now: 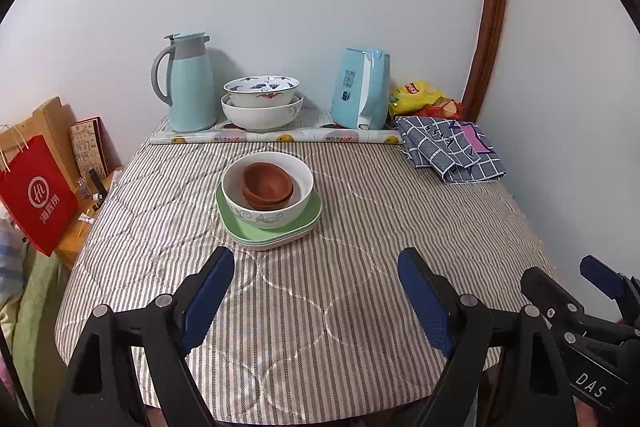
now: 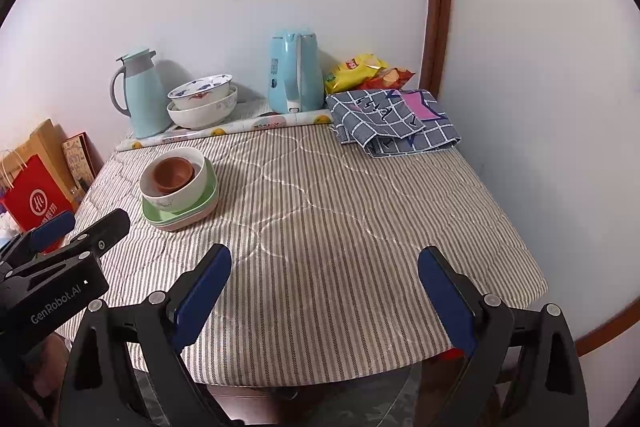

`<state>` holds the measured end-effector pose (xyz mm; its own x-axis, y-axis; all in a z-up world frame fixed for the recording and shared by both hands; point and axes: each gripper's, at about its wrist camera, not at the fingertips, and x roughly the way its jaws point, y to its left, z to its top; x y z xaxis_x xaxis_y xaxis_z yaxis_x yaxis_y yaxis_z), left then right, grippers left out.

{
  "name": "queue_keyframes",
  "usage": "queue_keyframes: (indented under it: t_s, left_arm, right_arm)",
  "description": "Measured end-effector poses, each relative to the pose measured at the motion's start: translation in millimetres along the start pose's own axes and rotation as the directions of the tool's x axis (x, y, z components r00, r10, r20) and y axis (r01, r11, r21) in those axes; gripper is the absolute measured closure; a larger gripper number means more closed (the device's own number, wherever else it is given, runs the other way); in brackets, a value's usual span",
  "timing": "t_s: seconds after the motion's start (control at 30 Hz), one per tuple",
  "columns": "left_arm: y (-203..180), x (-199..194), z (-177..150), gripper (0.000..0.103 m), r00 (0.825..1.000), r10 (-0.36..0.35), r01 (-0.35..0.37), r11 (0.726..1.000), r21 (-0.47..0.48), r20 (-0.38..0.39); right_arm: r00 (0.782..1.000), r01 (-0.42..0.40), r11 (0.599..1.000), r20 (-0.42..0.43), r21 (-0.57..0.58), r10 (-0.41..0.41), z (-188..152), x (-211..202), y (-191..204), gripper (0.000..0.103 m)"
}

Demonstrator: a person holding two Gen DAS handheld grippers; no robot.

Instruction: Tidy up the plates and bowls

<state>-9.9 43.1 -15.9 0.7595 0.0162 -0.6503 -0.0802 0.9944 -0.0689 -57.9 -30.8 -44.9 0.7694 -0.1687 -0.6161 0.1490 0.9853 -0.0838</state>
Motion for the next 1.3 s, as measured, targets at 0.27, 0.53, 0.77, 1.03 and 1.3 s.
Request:
queue_keyframes:
  t_s: [0.27,0.53,0.77,1.03,1.3]
  left_arm:
    - [-0.4,0.6,-0.4,0.020,1.000,-0.002,0.002,1.000,0.000,-0.002]
    - [-0.2,0.3,-0.3,0.020,1.000,-0.002,0.002,1.000,0.000,-0.002]
    - [-0.9,0.0,-0.3,0.020,1.000,0.000,0.000,1.000,0.001,-0.003]
    - [-1.1,-0.8,-1.1,0.020,1.000,0.000,0.000,1.000,0.000,0.000]
    - [-1.3,-1.5,-0.8,0.020,1.000,0.001,-0.001,1.000,0.000,0.001]
  right_arm:
    - [1.000,-0.005,1.000,-0.002,0.003,0.005,-0.2,0.2,-1.9,0.009]
    - [1.000,-0.007,1.000,0.000,0.008,0.007,-0.4,-1.1,-2.9,0.009]
    - [1.000,-0.009,1.000,0.001,0.007,0.009,-0.7,-1.8,-3.2,0.009]
    - [1.000,-0.010,1.000,0.002,0.006,0.010,-1.1,-3.0,-2.3,0.009]
    - [1.000,-0.007,1.000,0.003,0.004,0.007,-0.2,-4.0,-0.9,0.009]
